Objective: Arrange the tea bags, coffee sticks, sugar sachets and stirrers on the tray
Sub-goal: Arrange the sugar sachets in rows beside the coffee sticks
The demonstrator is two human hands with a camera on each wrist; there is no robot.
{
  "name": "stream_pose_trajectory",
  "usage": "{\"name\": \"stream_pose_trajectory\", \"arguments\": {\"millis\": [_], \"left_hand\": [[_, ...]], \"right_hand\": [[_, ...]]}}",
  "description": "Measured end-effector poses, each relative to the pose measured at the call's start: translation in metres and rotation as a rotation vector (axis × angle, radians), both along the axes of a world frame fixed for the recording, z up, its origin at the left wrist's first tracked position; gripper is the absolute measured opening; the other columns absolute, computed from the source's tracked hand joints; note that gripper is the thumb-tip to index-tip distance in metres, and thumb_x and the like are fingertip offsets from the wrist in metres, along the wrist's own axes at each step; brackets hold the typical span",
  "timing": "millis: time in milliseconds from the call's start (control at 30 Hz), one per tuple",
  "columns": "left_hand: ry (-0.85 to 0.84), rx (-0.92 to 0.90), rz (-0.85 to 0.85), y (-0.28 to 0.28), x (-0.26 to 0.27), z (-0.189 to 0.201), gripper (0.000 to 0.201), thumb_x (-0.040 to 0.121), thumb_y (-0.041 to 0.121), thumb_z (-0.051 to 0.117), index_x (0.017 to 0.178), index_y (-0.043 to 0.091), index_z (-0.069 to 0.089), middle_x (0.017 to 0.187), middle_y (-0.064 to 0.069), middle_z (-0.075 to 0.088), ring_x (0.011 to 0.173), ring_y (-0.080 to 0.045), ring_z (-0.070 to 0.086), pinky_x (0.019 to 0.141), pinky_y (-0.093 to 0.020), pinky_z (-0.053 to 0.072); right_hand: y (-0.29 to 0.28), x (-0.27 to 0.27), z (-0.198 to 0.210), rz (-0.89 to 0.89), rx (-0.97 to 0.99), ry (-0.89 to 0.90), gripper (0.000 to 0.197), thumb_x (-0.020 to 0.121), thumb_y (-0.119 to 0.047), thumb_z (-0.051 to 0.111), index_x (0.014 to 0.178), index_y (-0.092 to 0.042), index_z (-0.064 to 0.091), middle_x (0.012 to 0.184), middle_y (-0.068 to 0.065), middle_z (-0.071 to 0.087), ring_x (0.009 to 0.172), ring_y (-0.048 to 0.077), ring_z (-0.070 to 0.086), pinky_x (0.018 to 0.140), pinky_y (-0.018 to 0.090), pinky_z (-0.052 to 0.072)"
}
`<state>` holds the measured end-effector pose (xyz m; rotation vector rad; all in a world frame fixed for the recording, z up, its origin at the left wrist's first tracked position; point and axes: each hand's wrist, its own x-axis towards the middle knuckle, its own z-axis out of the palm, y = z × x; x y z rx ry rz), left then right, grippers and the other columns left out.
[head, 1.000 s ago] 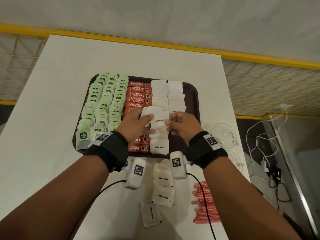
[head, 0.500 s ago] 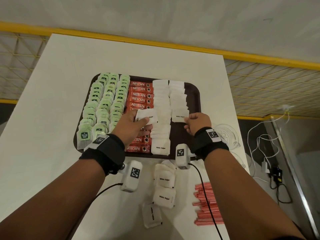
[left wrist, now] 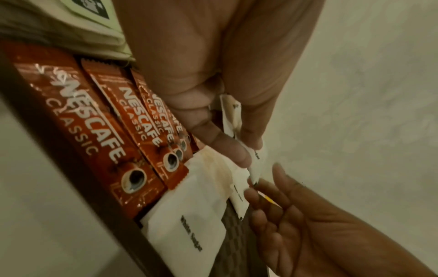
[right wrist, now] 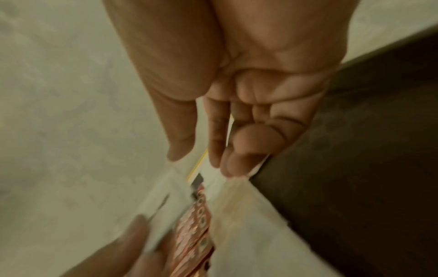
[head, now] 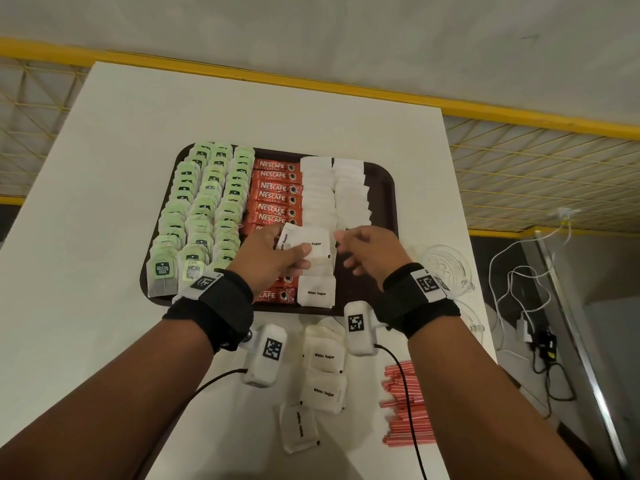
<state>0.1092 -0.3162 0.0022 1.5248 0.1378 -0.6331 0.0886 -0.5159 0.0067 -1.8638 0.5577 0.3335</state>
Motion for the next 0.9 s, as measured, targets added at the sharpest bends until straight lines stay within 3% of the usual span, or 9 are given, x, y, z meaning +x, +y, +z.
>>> {"name": "stream_pose_trajectory", "arguments": {"millis": [133,233,333,433,500,633,700,833,900], "left_hand": [[-0.004,-0.012,-0.063,-0.007,-0.004,0.0,0.027,0.09,0.018,0.07,0.115,0.012,0.061,0.102,-0.008,0.074,0.086,-0.022,0.074,0.069,-0.028,0.059],[0.021,-0.009,-0.044,-0.005,-0.003,0.001,0.024,0.099,0.027,0.056,0.116,0.012,0.059,0.108,-0.008,0.07,0.088,-0.023,0.072,0.07,-0.031,0.057],[0.125,-0.065,0.059,0.001,-0.002,0.002,0.037,0.103,0.025,0.035,0.12,0.0,0.058,0.106,-0.016,0.066,0.083,-0.027,0.07,0.066,-0.034,0.057],[0.085,-0.011,0.032,0.006,-0.004,0.005,0.032,0.104,0.017,0.03,0.114,-0.002,0.054,0.11,-0.015,0.063,0.087,-0.028,0.07,0.07,-0.035,0.06],[0.054,-0.003,0.016,0.009,-0.005,0.006,0.026,0.104,0.01,0.032,0.115,-0.003,0.051,0.111,-0.011,0.057,0.091,-0.026,0.071,0.076,-0.034,0.061],[0.02,0.03,-0.015,0.015,-0.009,0.008,0.019,0.103,0.009,0.045,0.12,0.006,0.052,0.119,-0.013,0.061,0.097,-0.022,0.072,0.083,-0.032,0.06],[-0.023,0.074,-0.028,0.018,-0.01,0.008,0.021,0.098,0.007,0.056,0.118,0.009,0.053,0.117,-0.011,0.066,0.094,-0.02,0.072,0.078,-0.031,0.06],[-0.048,0.127,-0.015,0.02,-0.012,0.011,0.043,0.084,0.003,0.074,0.12,0.009,0.051,0.11,-0.009,0.07,0.092,-0.019,0.072,0.069,-0.03,0.061],[-0.072,0.159,-0.055,0.019,-0.013,0.012,0.047,0.08,0.003,0.077,0.118,0.011,0.05,0.107,-0.008,0.07,0.089,-0.018,0.073,0.068,-0.033,0.062]], "right_hand": [[0.007,-0.004,-0.004,0.02,0.138,-0.017,0.018,0.086,-0.017,0.074,0.099,-0.006,0.067,0.082,0.006,0.071,0.064,0.013,0.064,0.057,0.024,0.053],[-0.003,-0.006,-0.013,-0.188,0.16,-0.052,0.019,0.089,-0.013,0.07,0.103,-0.002,0.064,0.079,0.005,0.066,0.061,0.012,0.059,0.052,0.023,0.048],[-0.02,-0.006,-0.021,-0.356,0.077,-0.021,0.019,0.092,-0.015,0.066,0.108,-0.005,0.065,0.076,0.003,0.063,0.056,0.009,0.055,0.047,0.022,0.045],[-0.027,0.0,-0.03,-0.333,-0.076,0.027,0.02,0.092,-0.019,0.066,0.109,-0.008,0.064,0.072,0.003,0.062,0.052,0.009,0.054,0.046,0.022,0.047],[-0.025,0.006,-0.034,-0.308,-0.149,0.027,0.021,0.092,-0.02,0.067,0.108,-0.008,0.065,0.078,0.006,0.065,0.056,0.013,0.058,0.056,0.028,0.054],[-0.023,0.015,-0.043,-0.244,-0.289,0.062,0.014,0.084,-0.031,0.074,0.087,-0.021,0.063,0.099,0.008,0.072,0.088,0.028,0.069,0.087,0.044,0.056],[-0.021,0.017,-0.042,-0.218,-0.362,0.065,0.018,0.082,-0.033,0.074,0.083,-0.024,0.059,0.098,0.003,0.07,0.09,0.025,0.067,0.089,0.039,0.055],[-0.012,0.01,-0.021,-0.198,-0.489,-0.045,0.025,0.088,-0.033,0.069,0.1,-0.013,0.058,0.093,-0.002,0.058,0.087,0.017,0.054,0.077,0.027,0.041],[0.0,0.004,-0.005,-0.024,-0.473,-0.059,0.027,0.092,-0.04,0.062,0.099,-0.014,0.061,0.091,-0.003,0.059,0.087,0.016,0.056,0.077,0.028,0.041]]}}
